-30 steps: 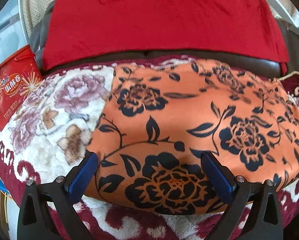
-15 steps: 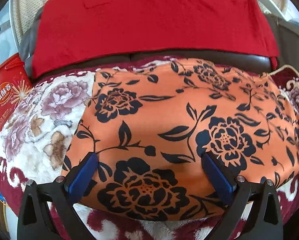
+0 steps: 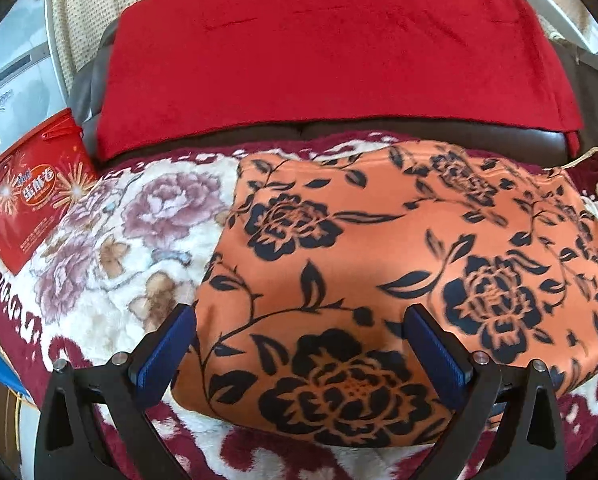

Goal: Fold small clothes

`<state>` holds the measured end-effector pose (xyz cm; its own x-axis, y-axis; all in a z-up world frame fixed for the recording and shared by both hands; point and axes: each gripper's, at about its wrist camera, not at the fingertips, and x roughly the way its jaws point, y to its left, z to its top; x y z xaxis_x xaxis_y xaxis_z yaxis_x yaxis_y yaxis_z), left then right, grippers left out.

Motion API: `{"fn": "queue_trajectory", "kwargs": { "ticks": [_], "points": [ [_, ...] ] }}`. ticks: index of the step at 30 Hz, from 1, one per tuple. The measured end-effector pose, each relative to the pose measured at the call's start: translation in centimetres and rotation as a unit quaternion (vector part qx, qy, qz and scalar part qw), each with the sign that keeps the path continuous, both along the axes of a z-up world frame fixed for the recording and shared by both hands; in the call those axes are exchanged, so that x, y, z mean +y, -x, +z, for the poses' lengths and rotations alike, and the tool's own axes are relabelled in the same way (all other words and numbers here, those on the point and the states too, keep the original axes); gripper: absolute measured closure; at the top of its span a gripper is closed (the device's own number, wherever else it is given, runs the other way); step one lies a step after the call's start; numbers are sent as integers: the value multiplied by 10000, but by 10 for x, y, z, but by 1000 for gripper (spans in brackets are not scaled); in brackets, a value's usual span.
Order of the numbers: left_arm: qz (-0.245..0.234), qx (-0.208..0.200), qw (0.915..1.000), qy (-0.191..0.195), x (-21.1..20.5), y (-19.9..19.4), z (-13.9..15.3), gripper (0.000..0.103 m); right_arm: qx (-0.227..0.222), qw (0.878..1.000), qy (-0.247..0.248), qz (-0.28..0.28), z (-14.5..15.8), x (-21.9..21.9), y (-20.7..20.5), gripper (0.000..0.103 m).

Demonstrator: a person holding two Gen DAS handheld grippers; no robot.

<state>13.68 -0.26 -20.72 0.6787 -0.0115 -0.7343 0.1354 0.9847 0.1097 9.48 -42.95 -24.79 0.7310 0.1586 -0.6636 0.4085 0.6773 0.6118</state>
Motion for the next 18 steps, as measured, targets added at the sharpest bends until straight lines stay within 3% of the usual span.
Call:
{"fn": "queue_trajectory", "kwargs": {
  "ticks": [3, 8, 10, 14, 18],
  "points": [
    [14, 63, 10000, 65, 3, 0, -3, 0, 119, 9997, 139, 129, 17, 2, -18, 45],
    [103, 59, 9998, 149, 4, -2, -2, 0, 67, 9994, 61, 325, 35, -7, -91, 45],
    [65, 51, 9999, 130, 2, -2, -1, 0, 269, 9990, 66, 341, 27, -12, -124, 45],
    [-14, 1, 9999, 108, -1, -5, 0, 0, 837, 9957, -291, 267, -16, -27, -172, 45],
    [14, 22, 9999, 143, -1, -7, 1, 0, 765, 9961, 153, 411, -3, -16, -170, 45]
  ]
}}
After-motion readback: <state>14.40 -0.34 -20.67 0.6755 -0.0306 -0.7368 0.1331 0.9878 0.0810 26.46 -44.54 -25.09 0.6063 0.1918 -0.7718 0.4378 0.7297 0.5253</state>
